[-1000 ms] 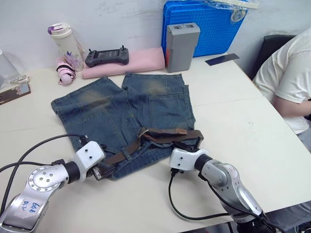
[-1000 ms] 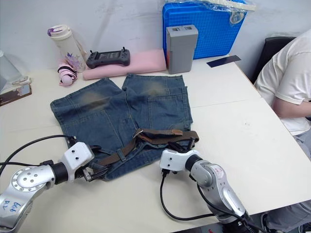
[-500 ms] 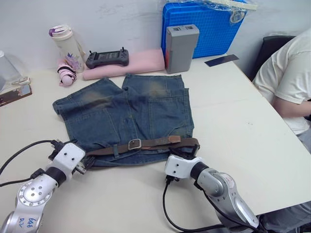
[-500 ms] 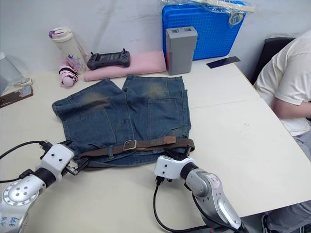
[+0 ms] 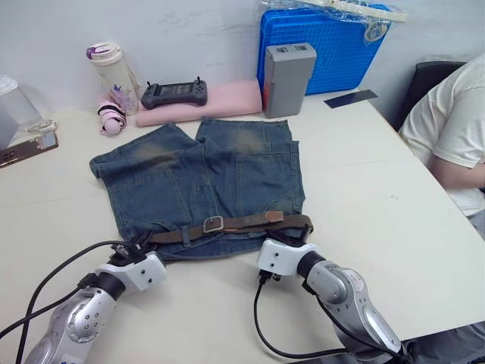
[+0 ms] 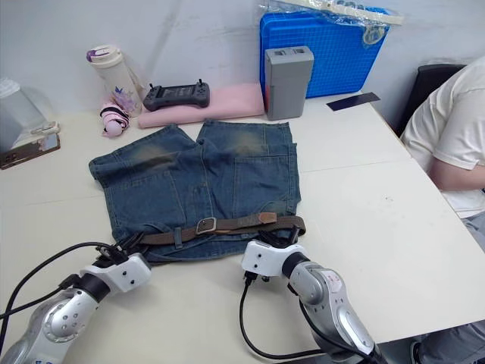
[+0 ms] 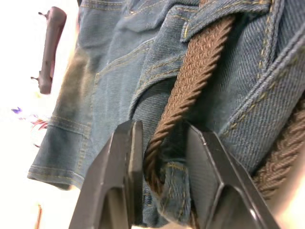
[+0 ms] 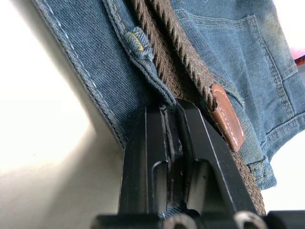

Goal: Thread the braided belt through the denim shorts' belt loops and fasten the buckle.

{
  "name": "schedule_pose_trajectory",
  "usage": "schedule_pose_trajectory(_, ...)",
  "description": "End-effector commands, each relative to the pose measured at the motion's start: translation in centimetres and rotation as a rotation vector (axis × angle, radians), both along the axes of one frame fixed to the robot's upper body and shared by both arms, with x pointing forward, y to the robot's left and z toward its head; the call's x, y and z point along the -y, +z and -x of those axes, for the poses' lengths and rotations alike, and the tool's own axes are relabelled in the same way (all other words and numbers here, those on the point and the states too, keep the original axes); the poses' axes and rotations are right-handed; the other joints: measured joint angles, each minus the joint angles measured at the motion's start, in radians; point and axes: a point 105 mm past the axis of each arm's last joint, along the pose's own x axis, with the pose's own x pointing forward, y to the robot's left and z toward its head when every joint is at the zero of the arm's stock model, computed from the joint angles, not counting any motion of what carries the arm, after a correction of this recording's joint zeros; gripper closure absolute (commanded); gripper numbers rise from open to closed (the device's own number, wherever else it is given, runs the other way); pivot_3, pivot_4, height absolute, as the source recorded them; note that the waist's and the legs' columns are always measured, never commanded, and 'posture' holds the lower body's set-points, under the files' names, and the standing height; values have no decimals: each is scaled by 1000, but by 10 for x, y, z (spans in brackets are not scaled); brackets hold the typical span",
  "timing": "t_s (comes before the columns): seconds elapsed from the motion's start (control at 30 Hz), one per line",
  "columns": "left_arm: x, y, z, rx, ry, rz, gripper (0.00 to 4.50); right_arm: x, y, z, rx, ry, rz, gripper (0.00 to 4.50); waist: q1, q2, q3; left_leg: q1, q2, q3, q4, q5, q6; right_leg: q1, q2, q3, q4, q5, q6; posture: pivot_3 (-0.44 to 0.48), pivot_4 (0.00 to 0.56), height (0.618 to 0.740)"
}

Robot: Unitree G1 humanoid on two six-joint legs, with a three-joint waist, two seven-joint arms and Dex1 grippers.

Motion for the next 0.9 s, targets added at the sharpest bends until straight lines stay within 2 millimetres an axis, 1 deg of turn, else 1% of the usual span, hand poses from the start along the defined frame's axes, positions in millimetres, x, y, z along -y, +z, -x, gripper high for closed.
schedule_pose_trajectory(0.03, -3, -22, 2, -74, 28, -68, 2721, 9, -12, -2, -47, -46, 28, 4500, 0, 1, 0, 0, 0, 0, 0, 0, 0, 0, 0, 0, 0, 0, 0, 0, 150, 676)
schedule_pose_trajectory(0.07, -2, -23, 2, -73, 31, -73, 2721, 9, -12, -2, -49, -45, 28, 4500, 0, 1, 0, 0, 0, 0, 0, 0, 0, 0, 0, 0, 0, 0, 0, 0, 150, 676)
schedule_pose_trajectory(0.1, -1, -23, 2, -70, 32, -72, 3257, 9, -12, -2, -50, -44, 29, 4500, 0, 1, 0, 0, 0, 0, 0, 0, 0, 0, 0, 0, 0, 0, 0, 0, 150, 676)
schedule_pose_trajectory(0.13, 0, -22, 1, -66, 36, -69, 3463, 9, -12, -2, -50, -43, 29, 4500, 0, 1, 0, 0, 0, 0, 0, 0, 0, 0, 0, 0, 0, 0, 0, 0, 150, 676)
schedule_pose_trajectory(0.17, 0, -21, 1, -62, 40, -71, 3964, 9, -12, -2, -50, -43, 29, 4500, 0, 1, 0, 0, 0, 0, 0, 0, 0, 0, 0, 0, 0, 0, 0, 0, 150, 676)
schedule_pose_trajectory(0.2, -1, -21, 1, -60, 43, -73, 4306, 9, -12, -2, -50, -42, 29, 4500, 0, 3, 0, 0, 0, 0, 0, 0, 0, 0, 0, 0, 0, 0, 0, 0, 150, 676)
schedule_pose_trajectory(0.23, -4, -20, 1, -55, 63, -72, 4408, 9, -12, -2, -50, -42, 29, 4500, 0, 4, 0, 0, 0, 0, 0, 0, 0, 0, 0, 0, -1, 0, 0, 0, 150, 676)
schedule_pose_trajectory(0.3, -18, -20, 5, -53, 143, -43, 4408, 9, -12, -2, -51, -44, 29, 4500, 0, 5, 0, 0, 0, 0, 0, 0, 0, 0, 0, 0, -1, 0, 1, 0, 150, 676)
schedule_pose_trajectory(0.37, -39, -20, 12, -56, 262, 22, 4408, 10, -11, -2, -50, -49, 31, 4500, -2, 6, 1, 0, 0, -1, -1, 0, 0, 0, 0, 0, -1, 0, 1, 0, 150, 676)
schedule_pose_trajectory(0.5, -75, -28, 29, -78, 421, 65, 4408, 11, -11, -2, -51, -56, 31, 4500, -9, 5, 1, -1, 2, 0, -2, 0, 0, -1, 1, 0, -2, 0, 0, 0, 150, 676)
schedule_pose_trajectory(0.53, -80, -30, 32, -82, 440, 68, 4408, 12, -11, -2, -52, -57, 31, 4500, -10, 5, 1, -1, 2, 0, -2, -1, -1, -1, 2, 0, -3, 0, 0, 0, 150, 676)
schedule_pose_trajectory(0.67, -106, -38, 46, -84, 611, 211, 4408, 12, -11, -2, -52, -59, 32, 4500, -13, 6, 1, 0, 8, 0, -2, -2, -3, -1, 8, 0, -5, -1, -1, 0, 150, 676)
schedule_pose_trajectory(0.7, -120, -42, 54, -83, 694, 270, 4408, 12, -11, -2, -53, -59, 33, 4500, -13, 6, 1, -1, 10, 0, -2, -3, -4, -1, 10, -1, -6, 0, -1, 0, 150, 676)
schedule_pose_trajectory(0.73, -129, -45, 61, -82, 749, 311, 4408, 12, -11, -2, -54, -59, 33, 4500, -15, 6, 1, 0, 11, 0, -2, -3, -5, -1, 11, -1, -7, 0, -2, 0, 150, 676)
schedule_pose_trajectory(0.83, -150, -53, 77, -93, 862, 376, 4408, 13, -11, -2, -55, -65, 34, 4500, -20, 8, 1, 0, 14, 0, -4, -3, -7, -1, 13, -2, -7, -1, -4, 0, 150, 676)
schedule_pose_trajectory(0.9, -156, -59, 85, -114, 898, 399, 4408, 14, -11, -3, -55, -68, 34, 4500, -23, 8, 1, 1, 14, 0, -6, -3, -8, -1, 13, -2, -7, -1, -4, 0, 150, 676)
